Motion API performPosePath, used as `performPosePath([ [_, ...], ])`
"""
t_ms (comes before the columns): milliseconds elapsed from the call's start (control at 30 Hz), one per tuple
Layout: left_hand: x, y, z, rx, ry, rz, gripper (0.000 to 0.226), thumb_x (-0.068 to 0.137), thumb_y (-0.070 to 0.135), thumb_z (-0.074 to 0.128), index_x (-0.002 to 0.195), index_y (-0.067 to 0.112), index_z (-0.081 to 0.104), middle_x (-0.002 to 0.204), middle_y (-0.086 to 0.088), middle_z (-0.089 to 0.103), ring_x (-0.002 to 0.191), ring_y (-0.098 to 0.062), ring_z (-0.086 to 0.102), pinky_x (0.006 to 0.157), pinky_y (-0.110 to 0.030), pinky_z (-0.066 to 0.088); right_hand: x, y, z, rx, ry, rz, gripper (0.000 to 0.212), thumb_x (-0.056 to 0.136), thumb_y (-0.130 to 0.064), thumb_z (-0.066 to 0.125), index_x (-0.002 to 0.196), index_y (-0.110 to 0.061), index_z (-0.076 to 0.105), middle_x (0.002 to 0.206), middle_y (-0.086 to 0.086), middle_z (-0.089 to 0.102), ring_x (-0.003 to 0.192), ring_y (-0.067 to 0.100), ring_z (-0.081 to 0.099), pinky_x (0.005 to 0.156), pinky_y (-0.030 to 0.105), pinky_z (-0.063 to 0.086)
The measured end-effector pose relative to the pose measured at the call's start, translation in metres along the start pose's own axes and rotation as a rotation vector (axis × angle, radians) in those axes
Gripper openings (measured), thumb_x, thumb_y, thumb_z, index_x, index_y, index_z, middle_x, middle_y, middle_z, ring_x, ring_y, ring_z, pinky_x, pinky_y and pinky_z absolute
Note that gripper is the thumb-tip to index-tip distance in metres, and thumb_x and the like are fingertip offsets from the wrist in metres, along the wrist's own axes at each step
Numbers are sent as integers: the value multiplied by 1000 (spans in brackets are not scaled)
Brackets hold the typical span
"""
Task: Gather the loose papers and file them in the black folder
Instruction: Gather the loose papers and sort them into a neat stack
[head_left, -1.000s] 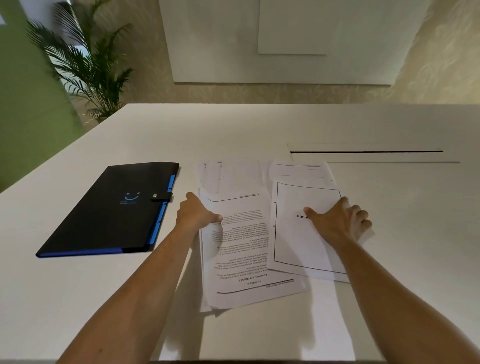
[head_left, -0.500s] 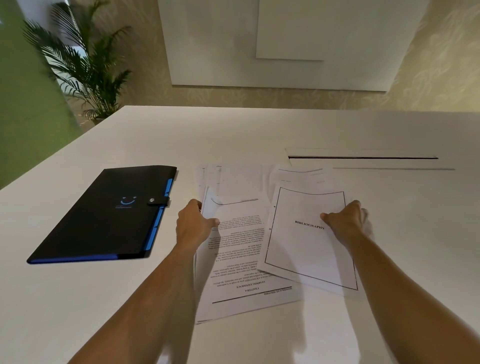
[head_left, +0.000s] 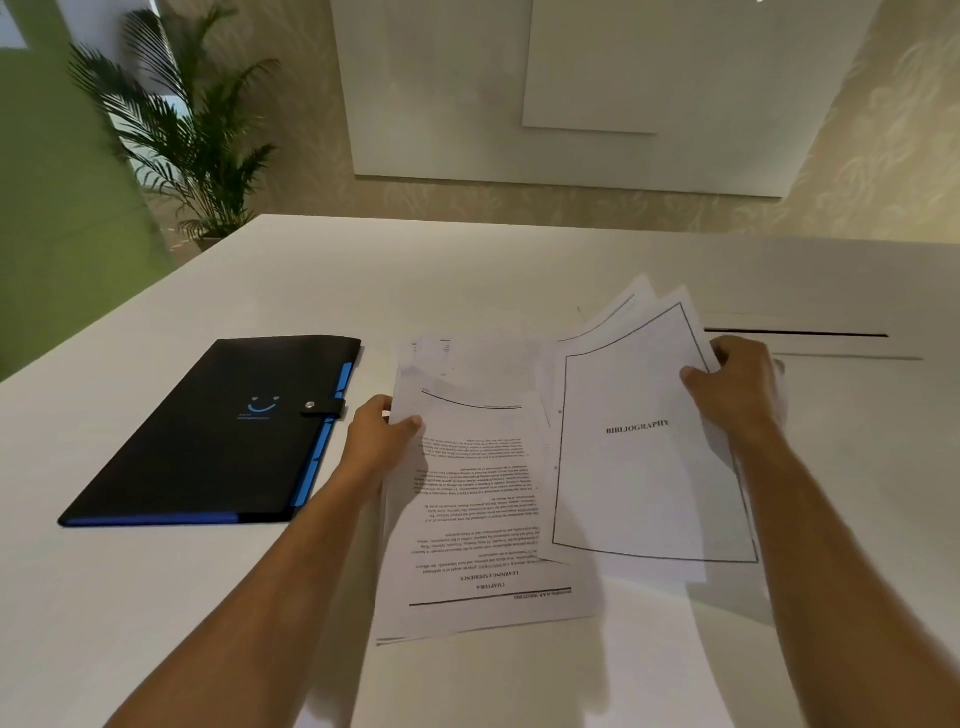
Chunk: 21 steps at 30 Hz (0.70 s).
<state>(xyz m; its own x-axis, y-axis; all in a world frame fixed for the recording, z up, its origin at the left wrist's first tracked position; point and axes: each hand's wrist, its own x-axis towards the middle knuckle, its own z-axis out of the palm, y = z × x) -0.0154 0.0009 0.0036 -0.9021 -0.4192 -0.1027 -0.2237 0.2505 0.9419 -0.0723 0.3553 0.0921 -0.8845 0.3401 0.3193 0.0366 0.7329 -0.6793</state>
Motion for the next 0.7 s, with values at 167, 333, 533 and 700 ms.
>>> performPosePath([
  [167,2,-4,0,-13,-18,-70,19,95,24,58,112,18,51,110,-5,61,92,-29,62,72,-42,54,-5,-21,-6,-69,59,-83,13,88,-22,62,96,-16,70,99,13,70,92,36,53,74,33,34],
  [333,4,-2,1,-43,1,-63,14,98,23,51,111,18,49,109,-5,59,82,-22,60,65,-38,50,-10,-39,-1,149,-19,-220,9,83,-23,68,75,-19,65,69,-7,66,68,21,61,54,23,38],
  [533,2,-3,1,-27,-14,-70,17,99,24,47,113,16,51,109,-8,62,87,-29,62,68,-41,52,-13,-52,3,612,-372,5,8,84,-11,75,83,-18,71,83,6,79,71,22,76,67,37,61],
  [700,4,-5,0,-41,-13,-79,8,98,24,48,104,21,53,103,-3,65,87,-25,64,60,-34,53,-4,-64,-16,917,-563,54,7,87,-8,70,93,-11,68,83,5,79,72,18,76,59,29,60],
])
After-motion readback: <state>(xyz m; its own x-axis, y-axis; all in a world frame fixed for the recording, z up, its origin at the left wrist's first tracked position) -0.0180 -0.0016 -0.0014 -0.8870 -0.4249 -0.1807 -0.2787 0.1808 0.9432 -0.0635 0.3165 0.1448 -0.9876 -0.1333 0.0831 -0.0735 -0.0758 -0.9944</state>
